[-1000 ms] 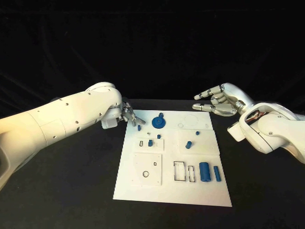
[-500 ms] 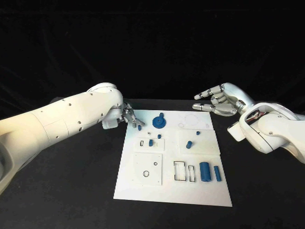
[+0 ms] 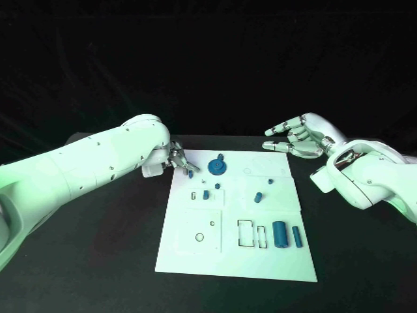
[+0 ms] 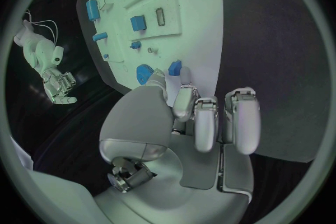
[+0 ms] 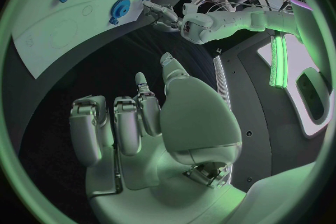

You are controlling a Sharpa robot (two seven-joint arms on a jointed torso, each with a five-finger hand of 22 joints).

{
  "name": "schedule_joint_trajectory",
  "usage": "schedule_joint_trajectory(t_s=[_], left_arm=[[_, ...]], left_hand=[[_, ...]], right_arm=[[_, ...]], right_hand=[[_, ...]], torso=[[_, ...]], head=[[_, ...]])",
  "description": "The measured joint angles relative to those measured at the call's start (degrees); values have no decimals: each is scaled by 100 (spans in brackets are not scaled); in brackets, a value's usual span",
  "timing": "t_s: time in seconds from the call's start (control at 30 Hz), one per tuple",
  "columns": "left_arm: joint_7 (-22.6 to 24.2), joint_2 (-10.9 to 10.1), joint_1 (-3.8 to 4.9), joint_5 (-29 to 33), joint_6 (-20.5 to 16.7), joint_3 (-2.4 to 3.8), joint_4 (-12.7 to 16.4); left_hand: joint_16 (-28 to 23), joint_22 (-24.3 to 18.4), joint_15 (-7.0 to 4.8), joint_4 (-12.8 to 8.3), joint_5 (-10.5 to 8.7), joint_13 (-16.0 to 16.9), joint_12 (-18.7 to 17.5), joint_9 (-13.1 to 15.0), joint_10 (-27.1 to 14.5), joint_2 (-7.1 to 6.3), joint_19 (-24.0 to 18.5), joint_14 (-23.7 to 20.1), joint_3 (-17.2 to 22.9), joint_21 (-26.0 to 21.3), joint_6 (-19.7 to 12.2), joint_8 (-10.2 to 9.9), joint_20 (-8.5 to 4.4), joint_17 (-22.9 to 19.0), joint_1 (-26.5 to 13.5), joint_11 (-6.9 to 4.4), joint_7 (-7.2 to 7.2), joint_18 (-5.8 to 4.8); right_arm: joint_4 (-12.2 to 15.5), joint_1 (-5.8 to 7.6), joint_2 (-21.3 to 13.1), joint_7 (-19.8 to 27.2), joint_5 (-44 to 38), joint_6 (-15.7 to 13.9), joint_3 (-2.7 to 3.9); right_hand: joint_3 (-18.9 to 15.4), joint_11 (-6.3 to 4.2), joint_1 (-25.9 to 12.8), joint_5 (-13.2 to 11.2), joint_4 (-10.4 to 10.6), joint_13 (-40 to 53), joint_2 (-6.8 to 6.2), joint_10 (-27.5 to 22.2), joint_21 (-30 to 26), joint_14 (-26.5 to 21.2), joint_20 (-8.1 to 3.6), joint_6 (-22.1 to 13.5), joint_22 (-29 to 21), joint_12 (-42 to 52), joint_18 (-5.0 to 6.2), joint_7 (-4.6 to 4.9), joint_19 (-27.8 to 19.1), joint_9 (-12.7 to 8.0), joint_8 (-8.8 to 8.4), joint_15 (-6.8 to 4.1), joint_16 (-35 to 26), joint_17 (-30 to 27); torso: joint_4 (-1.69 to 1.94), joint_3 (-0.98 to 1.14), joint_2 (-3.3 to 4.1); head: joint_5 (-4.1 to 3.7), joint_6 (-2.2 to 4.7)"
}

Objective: Assemble the parts on the task board

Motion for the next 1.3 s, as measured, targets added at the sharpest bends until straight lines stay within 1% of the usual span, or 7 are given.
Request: schedule_joint_trajectory(t_s=[0.23,0.5,0.73,0.93,1.0,1.17,1.3], left_arm=[[8,8,-3,20,-8,0,-23],[29,17,1,61,0,3,-33],[52,25,2,113,2,4,-57],[64,-34,-6,146,-74,1,-9],[65,-99,-9,173,-133,0,63],[71,-304,-10,262,-308,0,390],[96,-572,-10,356,-487,0,808]], left_hand=[[0,0,0,-80,0,19,1,15,-1,54,0,0,145,0,0,29,0,0,257,1,0,0],[0,0,-40,-467,22,3,-17,5,1,160,-9,0,693,0,-56,48,-52,-1,913,-2,-53,1],[0,-1,-59,-691,2,-32,-23,-22,1,22,1,-21,1407,0,-126,8,-83,-2,1060,-2,-19,2],[0,-1,-59,-381,-23,-24,-58,-19,1,-34,0,-21,1813,0,-135,161,-83,-2,1113,-2,-10,1],[0,-1,-59,-265,-24,-51,-58,-17,1,-151,1,-21,2005,-22,-157,230,-83,-2,996,-2,-32,2],[0,-1,-62,-291,-24,-67,-58,196,6,-391,1,-23,2447,-22,-167,306,-83,-2,792,-7,-41,1],[0,-1,-71,-365,-25,44,44,310,85,-577,0,-31,2729,-22,-166,333,-83,-2,691,-44,-40,2]], right_arm=[[-1,0,2,0,0,5,0],[-3,0,3,0,0,11,0],[-4,0,5,0,0,13,0],[-8,0,6,0,0,15,0],[-14,0,9,0,1,15,0],[-28,-1,18,0,2,18,0],[-32,-2,20,0,4,20,0]], right_hand=[[0,0,0,0,0,0,0,0,0,0,0,0,0,0,0,0,0,0,0,0,0,0],[0,0,0,0,0,-1,0,0,0,0,0,0,-1,0,0,0,0,0,0,0,0,-1],[0,0,0,0,0,-1,0,0,0,0,0,0,4,0,0,0,0,0,0,0,0,-1],[0,0,0,0,0,-1,0,0,0,0,0,0,4,0,0,0,0,0,0,0,0,-1],[0,0,0,0,0,-1,0,0,0,0,0,0,4,0,0,0,0,0,0,0,0,-1],[0,0,0,0,0,-1,0,0,0,0,0,0,3,0,0,0,0,0,0,0,0,-2],[0,0,0,0,0,-1,0,0,0,0,0,0,3,0,0,0,0,0,0,0,0,1]], torso=[[0,1,-2],[0,1,-4],[0,-2,-4],[1,-1,-5],[1,-1,-7],[7,2,-13],[11,9,-16]], head=[[0,-5],[-4,-15],[-4,-24],[-2,-29],[-2,-30],[3,-30],[15,-25]])
